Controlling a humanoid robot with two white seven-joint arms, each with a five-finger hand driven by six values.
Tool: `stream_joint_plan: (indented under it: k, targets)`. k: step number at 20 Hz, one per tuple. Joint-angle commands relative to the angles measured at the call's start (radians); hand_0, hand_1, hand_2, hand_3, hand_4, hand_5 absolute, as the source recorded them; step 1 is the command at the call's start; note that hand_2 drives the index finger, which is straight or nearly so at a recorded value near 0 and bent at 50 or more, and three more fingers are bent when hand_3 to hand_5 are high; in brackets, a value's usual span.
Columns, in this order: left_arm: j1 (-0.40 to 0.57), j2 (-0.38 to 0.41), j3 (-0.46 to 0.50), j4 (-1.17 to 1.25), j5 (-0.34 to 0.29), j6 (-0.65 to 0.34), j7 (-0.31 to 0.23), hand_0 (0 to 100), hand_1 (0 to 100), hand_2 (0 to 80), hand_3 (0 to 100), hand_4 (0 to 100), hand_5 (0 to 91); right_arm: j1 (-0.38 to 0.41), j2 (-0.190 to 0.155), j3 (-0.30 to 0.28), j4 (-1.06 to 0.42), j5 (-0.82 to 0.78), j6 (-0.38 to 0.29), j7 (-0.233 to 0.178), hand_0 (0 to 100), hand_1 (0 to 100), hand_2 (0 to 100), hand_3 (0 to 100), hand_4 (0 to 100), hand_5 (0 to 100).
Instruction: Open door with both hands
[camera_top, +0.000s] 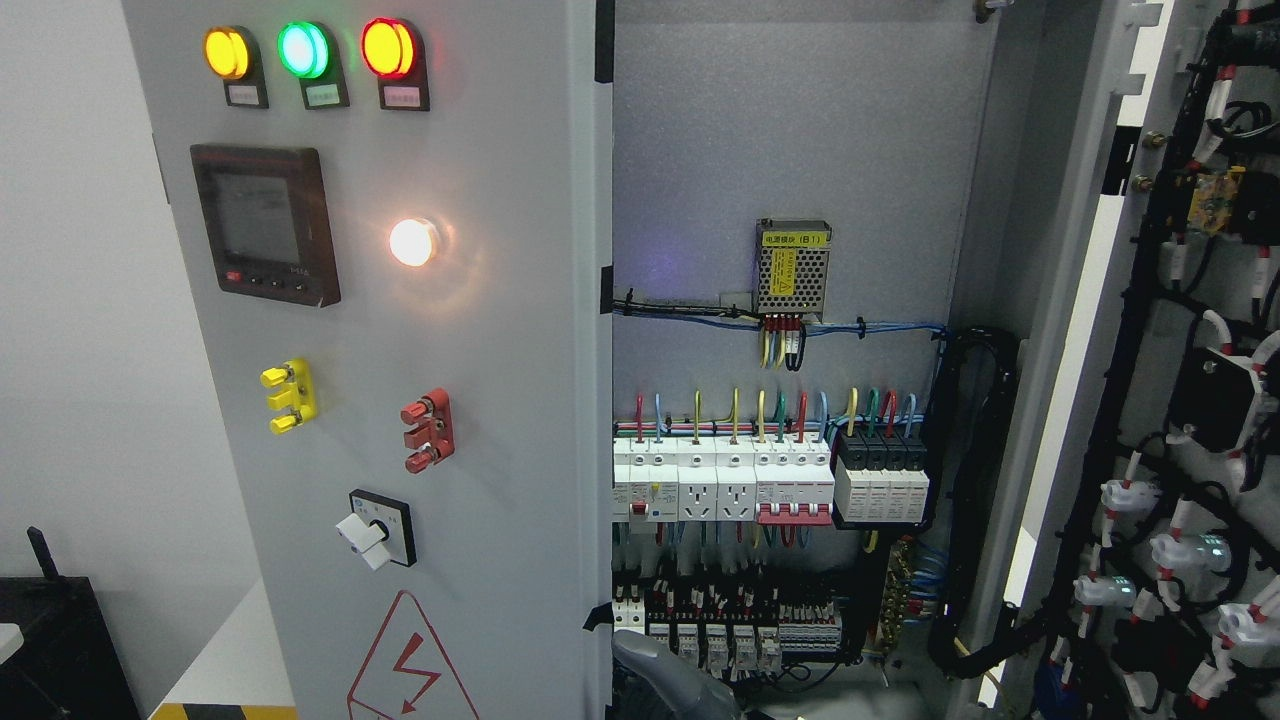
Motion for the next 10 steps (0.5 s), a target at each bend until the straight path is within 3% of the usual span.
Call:
stream_joint_plan:
  k: [1,10]
  targets:
    - [-0.001,0.0,0.0,0.0,-0.001,-0.002,0.0,0,0,0.0,0,0,0.0,-0.001,0.003,0.06,-0.024,-0.02,0.001,0.013,39,0,0,0,0,0]
    - [-0.001,0.0,0.0,0.0,0.0,0.0,0.0,0,0,0.0,0,0,0.0,-0.006,0.005,0.113,-0.05,-0.021,0.001,0.06,39,0,0,0,0,0]
